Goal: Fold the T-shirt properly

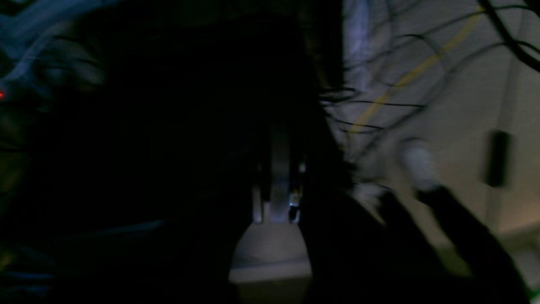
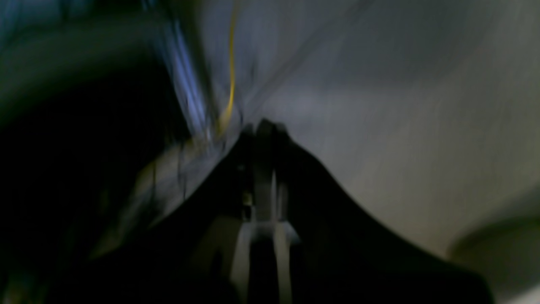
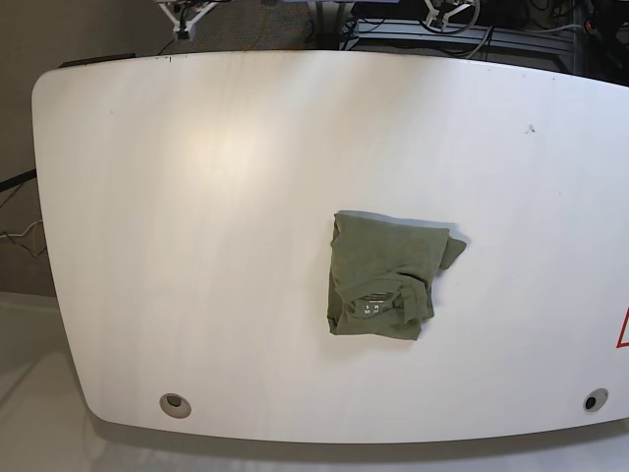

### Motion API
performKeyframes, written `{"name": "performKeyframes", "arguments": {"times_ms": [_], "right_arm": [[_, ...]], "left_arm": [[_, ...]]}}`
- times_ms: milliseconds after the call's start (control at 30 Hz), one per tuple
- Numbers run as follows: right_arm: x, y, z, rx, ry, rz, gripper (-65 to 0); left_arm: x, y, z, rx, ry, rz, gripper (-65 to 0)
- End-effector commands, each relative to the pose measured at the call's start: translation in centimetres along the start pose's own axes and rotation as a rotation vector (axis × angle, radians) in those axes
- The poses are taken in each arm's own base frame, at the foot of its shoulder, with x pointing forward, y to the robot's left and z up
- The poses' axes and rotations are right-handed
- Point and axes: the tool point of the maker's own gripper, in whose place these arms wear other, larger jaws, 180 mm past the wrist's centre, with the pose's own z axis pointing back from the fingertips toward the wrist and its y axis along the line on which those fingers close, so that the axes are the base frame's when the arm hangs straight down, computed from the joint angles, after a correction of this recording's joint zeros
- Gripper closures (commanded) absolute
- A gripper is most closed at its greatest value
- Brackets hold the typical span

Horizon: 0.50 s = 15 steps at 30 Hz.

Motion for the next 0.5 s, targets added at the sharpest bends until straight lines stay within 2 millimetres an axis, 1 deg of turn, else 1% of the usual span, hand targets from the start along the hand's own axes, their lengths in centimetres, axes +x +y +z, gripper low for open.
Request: {"name": "performKeyframes", "arguments": {"times_ms": [0, 33, 67, 133, 167, 267, 333, 467], "right_arm": [[-1.0, 1.3, -0.1, 0.024, 0.032, 0.041, 0.0], [-1.0, 1.6, -0.2, 0.028, 0.036, 0.05, 0.0], [-0.9, 1.8, -0.2, 0.028, 0.037, 0.058, 0.0], [-0.1, 2.9, -0.4, 0.045, 0.028, 0.068, 0.0], [0.0, 3.7, -0.5, 0.057, 0.026, 0.073, 0.0], [0.1, 5.1, -0.6, 0.077, 0.024, 0.073, 0.0], [0.0, 5.7, -0.6, 0.087, 0.024, 0.073, 0.0], [-0.1, 5.8, -0.6, 0.088, 0.026, 0.072, 0.0]], "left_arm": [[-0.5, -1.2, -0.1, 0.009, 0.034, -0.036, -0.3], [-0.4, -1.3, -0.2, 0.018, 0.037, -0.039, -0.3], [0.1, -1.4, -0.2, 0.022, 0.029, -0.042, -0.3], [1.1, -1.3, -0.2, 0.038, 0.016, -0.042, -0.3], [1.4, -1.1, -0.2, 0.046, 0.011, -0.039, -0.3], [1.9, -1.0, -0.2, 0.051, 0.003, -0.037, -0.3], [2.5, -0.9, -0.2, 0.052, -0.007, -0.034, -0.3], [3.1, -0.9, -0.2, 0.051, -0.013, -0.032, -0.3]]}}
